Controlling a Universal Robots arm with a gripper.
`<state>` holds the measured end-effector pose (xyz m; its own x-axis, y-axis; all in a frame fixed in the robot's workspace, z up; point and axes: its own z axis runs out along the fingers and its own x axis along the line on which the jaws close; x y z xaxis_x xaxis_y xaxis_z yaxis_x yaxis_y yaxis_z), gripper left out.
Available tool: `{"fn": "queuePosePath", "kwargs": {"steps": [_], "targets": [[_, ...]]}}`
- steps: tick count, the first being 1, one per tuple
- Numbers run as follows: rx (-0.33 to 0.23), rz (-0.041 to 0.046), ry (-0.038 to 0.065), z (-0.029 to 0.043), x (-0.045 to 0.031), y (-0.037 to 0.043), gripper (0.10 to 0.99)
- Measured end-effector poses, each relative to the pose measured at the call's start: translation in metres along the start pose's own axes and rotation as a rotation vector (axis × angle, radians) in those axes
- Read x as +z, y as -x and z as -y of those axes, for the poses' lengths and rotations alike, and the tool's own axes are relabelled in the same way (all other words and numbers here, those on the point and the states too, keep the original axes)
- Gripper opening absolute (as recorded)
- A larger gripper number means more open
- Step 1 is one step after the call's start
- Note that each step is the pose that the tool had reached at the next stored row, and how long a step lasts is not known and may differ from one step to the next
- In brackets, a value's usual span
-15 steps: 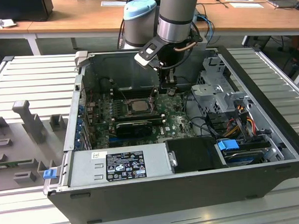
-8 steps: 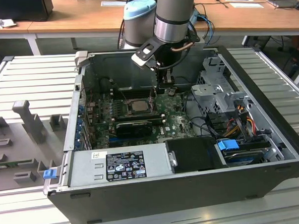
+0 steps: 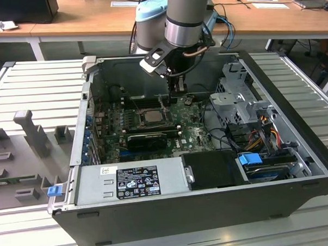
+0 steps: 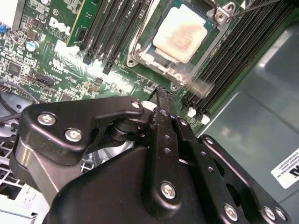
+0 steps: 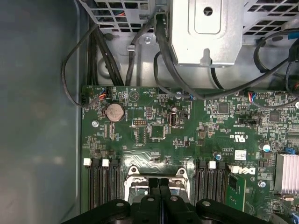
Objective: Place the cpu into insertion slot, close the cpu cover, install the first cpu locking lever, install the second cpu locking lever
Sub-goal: 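Close the cpu cover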
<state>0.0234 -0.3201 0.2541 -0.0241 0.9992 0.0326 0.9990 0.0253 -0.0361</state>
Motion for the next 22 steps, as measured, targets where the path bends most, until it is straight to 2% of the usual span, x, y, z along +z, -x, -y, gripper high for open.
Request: {"fn": "queuePosePath", "kwargs": {"steps": [6,14,22], "targets": [[0.000,-0.0001,0.000,0.0092,0.0025,-0.0002,0.106],[-0.012,0.0004,0.000,0.0109,0.0171,0.0005,0.106],[-0.012,0.0004,0.000,0.0172,0.0181,0.0003,0.106]]}}
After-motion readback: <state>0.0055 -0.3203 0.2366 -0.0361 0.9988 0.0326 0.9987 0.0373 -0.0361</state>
